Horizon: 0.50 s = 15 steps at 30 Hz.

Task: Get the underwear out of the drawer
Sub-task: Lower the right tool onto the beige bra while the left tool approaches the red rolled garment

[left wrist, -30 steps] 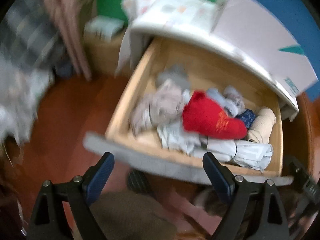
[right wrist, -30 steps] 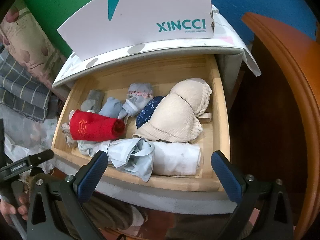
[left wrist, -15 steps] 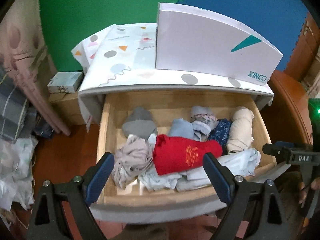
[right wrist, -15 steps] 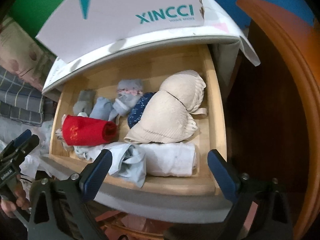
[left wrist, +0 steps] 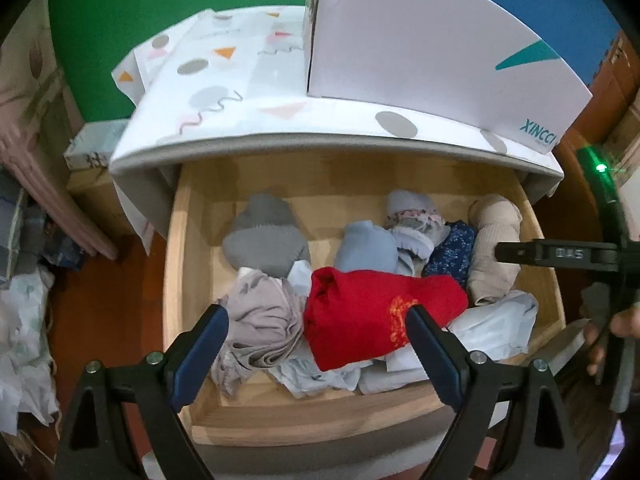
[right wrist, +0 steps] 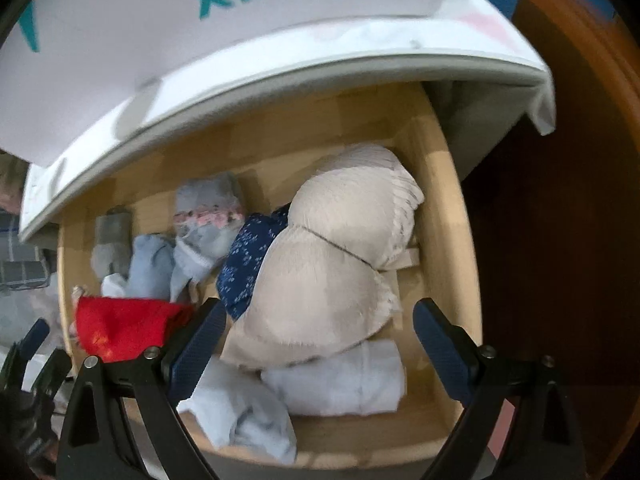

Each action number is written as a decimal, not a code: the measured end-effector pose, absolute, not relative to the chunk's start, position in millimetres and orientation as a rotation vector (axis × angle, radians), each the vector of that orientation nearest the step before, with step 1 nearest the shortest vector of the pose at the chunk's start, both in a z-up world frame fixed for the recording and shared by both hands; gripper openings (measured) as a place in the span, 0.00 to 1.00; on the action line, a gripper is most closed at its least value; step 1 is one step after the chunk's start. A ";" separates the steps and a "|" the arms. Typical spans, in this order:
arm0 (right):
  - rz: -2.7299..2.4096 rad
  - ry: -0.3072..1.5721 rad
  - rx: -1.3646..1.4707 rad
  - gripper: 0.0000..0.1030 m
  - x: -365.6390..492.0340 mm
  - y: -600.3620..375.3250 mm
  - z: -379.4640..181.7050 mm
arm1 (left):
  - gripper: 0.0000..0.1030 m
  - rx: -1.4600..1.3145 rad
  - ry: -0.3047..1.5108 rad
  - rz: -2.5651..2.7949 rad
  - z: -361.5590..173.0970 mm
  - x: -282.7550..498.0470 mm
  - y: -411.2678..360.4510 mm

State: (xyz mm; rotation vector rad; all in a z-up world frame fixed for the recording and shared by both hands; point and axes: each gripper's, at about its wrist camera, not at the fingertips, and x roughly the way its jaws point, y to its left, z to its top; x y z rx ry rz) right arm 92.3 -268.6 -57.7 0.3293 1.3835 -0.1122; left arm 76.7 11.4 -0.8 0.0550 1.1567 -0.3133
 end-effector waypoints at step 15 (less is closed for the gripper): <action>-0.107 1.467 0.126 0.60 105.1 -255.9 -93.1 | 0.90 0.143 1.212 -0.344 -17.5 74.7 -22.2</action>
